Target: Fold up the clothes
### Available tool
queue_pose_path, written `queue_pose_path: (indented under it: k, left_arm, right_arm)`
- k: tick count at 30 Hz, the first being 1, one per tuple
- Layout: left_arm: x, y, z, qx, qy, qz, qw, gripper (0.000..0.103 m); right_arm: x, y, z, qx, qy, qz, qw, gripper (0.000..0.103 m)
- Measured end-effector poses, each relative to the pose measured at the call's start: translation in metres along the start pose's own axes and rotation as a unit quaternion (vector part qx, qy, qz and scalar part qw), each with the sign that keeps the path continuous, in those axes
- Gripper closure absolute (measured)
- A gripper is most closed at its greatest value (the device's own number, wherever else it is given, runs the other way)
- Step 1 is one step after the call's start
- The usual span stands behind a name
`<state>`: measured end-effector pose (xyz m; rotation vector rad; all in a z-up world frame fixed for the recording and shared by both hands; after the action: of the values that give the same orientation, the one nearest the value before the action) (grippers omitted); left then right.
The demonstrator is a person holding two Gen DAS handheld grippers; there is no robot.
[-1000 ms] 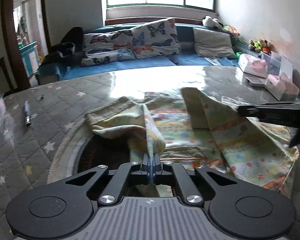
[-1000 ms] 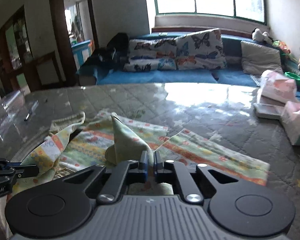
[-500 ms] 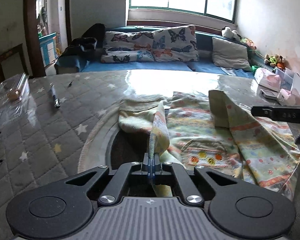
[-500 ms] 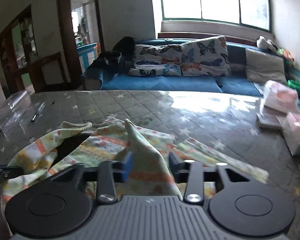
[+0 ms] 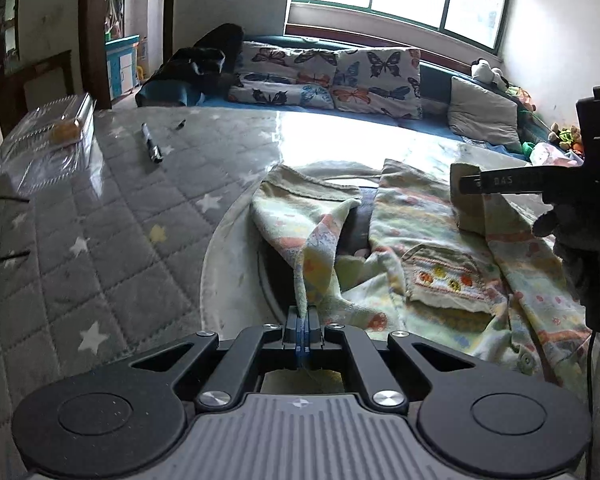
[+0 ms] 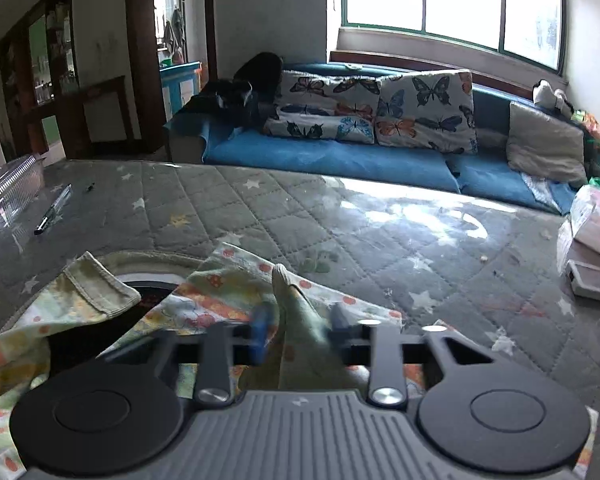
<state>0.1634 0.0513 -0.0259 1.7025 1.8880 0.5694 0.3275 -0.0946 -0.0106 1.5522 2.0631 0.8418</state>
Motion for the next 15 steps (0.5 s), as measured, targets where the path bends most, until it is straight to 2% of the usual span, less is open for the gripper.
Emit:
queue_pose_path:
  k: [2, 7, 15]
  left_arm:
    - [0.003, -0.002, 0.0, 0.001, -0.001, -0.006, 1.0, 0.102]
    - [0.006, -0.006, -0.01, -0.008, -0.005, -0.014, 0.9999, 0.102]
    - [0.009, -0.021, -0.027, -0.012, -0.006, -0.022, 0.9997, 0.102]
  right_arm:
    - [-0.005, -0.003, -0.005, -0.001, -0.007, 0.01, 1.0, 0.099]
    - [-0.023, -0.01, -0.042, -0.036, -0.014, 0.032, 0.999, 0.1]
    - [-0.077, -0.037, -0.145, -0.112, -0.037, 0.079, 0.99, 0.1]
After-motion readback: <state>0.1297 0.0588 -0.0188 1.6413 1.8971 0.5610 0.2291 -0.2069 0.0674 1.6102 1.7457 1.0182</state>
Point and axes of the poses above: each gripper's, at about its wrist camera, not at the fingertips, and z roughly the way its jaws point, x to its left, y to its top, the point moved 4 cm from there along z, roughly the way its jaws point, and after that the axes turned 7 degrees about x, right-handed, at the moved point
